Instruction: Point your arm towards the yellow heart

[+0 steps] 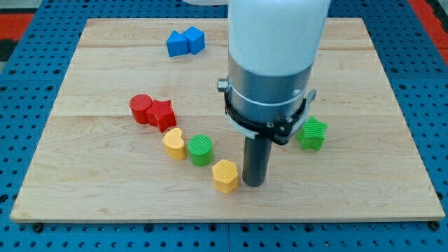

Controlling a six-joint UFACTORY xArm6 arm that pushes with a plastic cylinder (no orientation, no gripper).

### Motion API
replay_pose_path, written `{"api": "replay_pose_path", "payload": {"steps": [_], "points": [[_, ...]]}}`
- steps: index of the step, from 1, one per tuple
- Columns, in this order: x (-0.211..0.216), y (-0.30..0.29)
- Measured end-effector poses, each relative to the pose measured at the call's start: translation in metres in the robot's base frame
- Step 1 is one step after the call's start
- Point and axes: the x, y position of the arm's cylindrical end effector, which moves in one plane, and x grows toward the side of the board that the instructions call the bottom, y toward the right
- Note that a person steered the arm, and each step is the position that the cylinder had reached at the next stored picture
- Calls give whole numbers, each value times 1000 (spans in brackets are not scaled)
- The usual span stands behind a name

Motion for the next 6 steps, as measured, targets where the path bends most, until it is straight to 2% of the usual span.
{"api": "replay_pose_path", "payload": {"steps": [2,3,4,5,6], "points": [[5,-101],[1,-95],[-2,-61],[-4,-89],[-24,-159]]}}
